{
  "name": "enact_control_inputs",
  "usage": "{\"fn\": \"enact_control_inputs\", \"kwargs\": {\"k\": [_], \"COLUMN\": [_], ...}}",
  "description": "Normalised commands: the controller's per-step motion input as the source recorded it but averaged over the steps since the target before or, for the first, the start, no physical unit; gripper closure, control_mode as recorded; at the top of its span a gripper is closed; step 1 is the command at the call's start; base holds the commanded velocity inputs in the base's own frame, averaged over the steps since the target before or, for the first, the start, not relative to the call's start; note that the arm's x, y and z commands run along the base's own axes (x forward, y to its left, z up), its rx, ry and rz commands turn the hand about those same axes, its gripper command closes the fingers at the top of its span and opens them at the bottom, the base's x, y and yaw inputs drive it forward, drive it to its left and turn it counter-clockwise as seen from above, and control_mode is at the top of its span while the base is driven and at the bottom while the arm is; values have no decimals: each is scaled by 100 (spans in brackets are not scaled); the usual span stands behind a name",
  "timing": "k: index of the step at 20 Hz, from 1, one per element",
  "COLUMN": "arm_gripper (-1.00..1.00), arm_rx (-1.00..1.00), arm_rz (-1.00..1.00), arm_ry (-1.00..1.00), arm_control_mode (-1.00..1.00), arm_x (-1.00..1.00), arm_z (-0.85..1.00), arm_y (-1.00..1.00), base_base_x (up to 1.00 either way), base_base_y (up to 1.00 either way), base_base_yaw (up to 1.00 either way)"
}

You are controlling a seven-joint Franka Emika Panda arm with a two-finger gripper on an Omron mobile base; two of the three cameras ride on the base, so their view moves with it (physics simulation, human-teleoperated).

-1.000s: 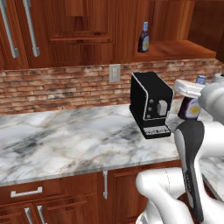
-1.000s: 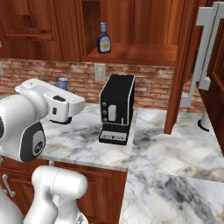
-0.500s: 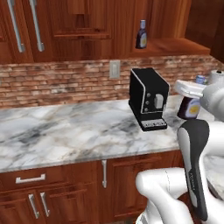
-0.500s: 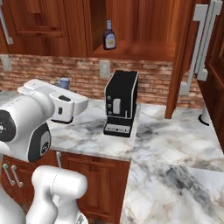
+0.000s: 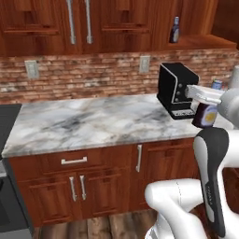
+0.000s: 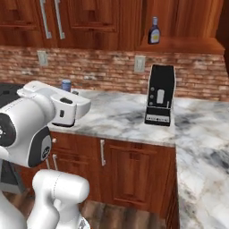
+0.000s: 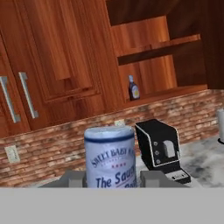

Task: Take 2 condiments from the cabinet and move them on the counter near the stove.Make sure the condiments are lined up with each other, next to each other.

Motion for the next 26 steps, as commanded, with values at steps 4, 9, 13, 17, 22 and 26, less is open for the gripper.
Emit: {"fn": "enact_control_inputs", "kwargs": {"k": [4,9,13,17,22,26], "arm_gripper": [100,100,100,100,100,100], "arm_rx": [0,0,0,0,0,0], "arm_rz": [0,0,0,0,0,0], "arm_ry": [0,0,0,0,0,0], "arm_control_mode": [100,100,100,100,100,100], "arm_x": [0,0,0,0,0,0], "arm_z": [0,0,0,0,0,0], "arm_y": [0,0,0,0,0,0], "base_base_x": [12,34,48,64,84,79], "base_base_y": [99,94,73,25,16,3], "base_base_yaw": [4,9,11,9,5,4]}}
